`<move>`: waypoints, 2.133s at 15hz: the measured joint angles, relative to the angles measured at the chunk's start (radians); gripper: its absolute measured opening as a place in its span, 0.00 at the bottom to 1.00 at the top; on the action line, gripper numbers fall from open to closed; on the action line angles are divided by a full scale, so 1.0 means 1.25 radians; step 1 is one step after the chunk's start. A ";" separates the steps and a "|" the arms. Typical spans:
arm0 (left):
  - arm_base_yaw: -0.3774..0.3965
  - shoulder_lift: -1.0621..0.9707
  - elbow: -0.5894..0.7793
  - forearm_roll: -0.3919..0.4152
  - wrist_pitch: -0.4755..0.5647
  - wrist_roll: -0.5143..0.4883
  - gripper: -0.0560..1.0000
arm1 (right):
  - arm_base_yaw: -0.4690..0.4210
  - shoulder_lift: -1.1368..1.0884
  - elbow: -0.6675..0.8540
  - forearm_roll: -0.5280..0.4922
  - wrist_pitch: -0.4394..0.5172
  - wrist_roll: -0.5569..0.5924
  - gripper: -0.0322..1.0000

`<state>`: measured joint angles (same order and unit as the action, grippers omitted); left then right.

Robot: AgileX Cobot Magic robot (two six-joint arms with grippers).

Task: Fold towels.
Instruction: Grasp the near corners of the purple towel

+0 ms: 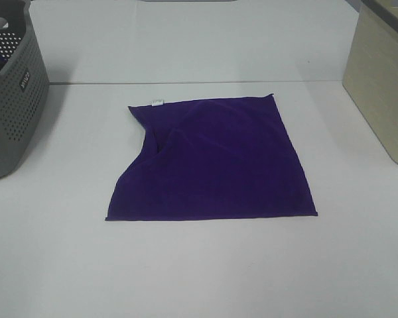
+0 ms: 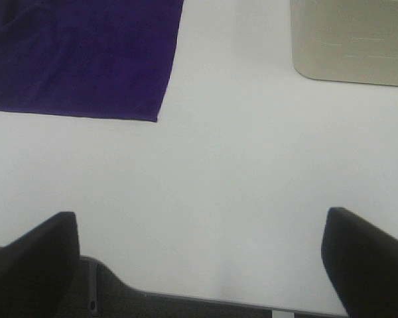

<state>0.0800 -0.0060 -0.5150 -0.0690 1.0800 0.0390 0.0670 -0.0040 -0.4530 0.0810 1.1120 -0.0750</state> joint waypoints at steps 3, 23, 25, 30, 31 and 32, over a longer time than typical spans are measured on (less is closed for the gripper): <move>0.000 0.000 0.000 0.000 0.000 0.000 0.99 | 0.000 0.000 0.000 0.000 0.000 0.000 0.96; -0.006 1.047 -0.332 -0.441 -0.010 0.294 0.99 | -0.013 1.109 -0.486 0.273 -0.030 -0.147 0.95; -0.040 1.147 -0.336 -0.477 -0.058 0.334 0.99 | -0.057 1.166 -0.487 0.328 -0.033 -0.210 0.94; -0.158 1.436 -0.479 -0.487 -0.178 0.326 0.99 | -0.150 1.334 -0.487 0.460 -0.042 -0.387 0.94; -0.158 1.513 -0.542 -0.478 -0.175 0.320 0.99 | -0.150 1.403 -0.487 0.461 -0.051 -0.390 0.94; -0.159 1.542 -0.556 -0.478 -0.174 0.319 0.99 | -0.150 1.428 -0.487 0.462 -0.066 -0.392 0.94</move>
<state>-0.1190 1.9220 -1.2100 -0.6660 0.8620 0.4380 -0.1210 1.7810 -1.0620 0.6580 1.0300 -0.5650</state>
